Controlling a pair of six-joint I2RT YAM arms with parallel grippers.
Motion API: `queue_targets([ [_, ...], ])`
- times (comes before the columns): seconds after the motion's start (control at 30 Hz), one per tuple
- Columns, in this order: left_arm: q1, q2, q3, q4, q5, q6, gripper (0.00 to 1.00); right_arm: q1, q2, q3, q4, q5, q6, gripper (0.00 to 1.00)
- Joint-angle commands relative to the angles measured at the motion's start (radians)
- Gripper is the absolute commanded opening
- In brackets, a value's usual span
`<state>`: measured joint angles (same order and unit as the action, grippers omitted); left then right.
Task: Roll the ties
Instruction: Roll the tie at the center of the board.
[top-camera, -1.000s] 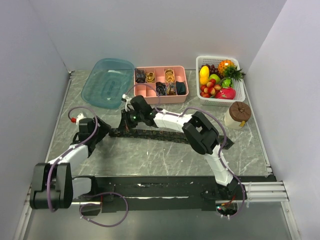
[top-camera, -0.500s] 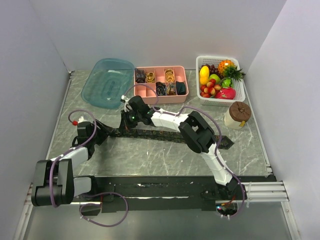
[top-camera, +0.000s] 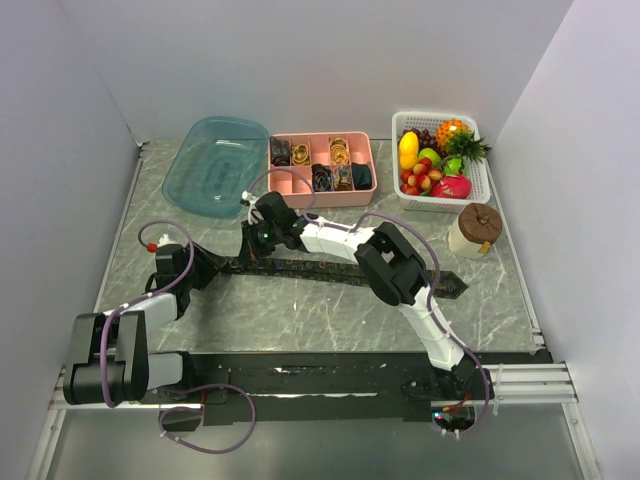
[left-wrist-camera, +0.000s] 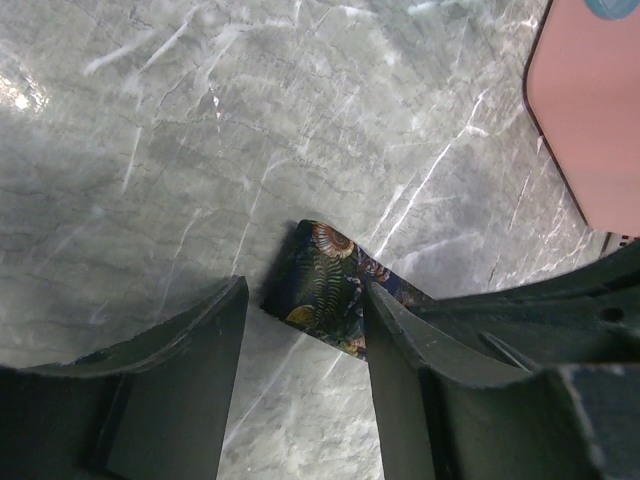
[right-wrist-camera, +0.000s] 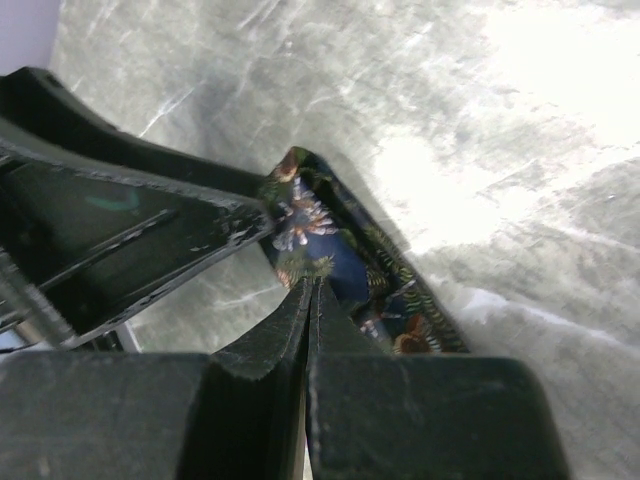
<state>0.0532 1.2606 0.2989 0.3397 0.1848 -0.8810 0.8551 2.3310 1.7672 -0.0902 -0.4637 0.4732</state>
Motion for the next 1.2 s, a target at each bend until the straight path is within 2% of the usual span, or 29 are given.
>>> queue_targets([
  [0.0,0.007,0.014,-0.003,0.051,-0.002,-0.004,0.55,0.009,0.036,0.054,-0.037,0.034,-0.022,0.0],
  [0.67,0.004,0.028,-0.001,0.125,0.033,0.045,0.52,-0.008,0.114,0.152,-0.154,0.053,-0.015,0.0],
  [0.93,0.004,0.0,0.011,0.093,0.041,0.089,0.5,-0.021,0.137,0.173,-0.184,0.023,-0.004,0.0],
  [1.17,0.004,0.123,0.068,0.068,0.061,0.102,0.46,-0.027,0.131,0.16,-0.19,0.016,-0.001,0.0],
])
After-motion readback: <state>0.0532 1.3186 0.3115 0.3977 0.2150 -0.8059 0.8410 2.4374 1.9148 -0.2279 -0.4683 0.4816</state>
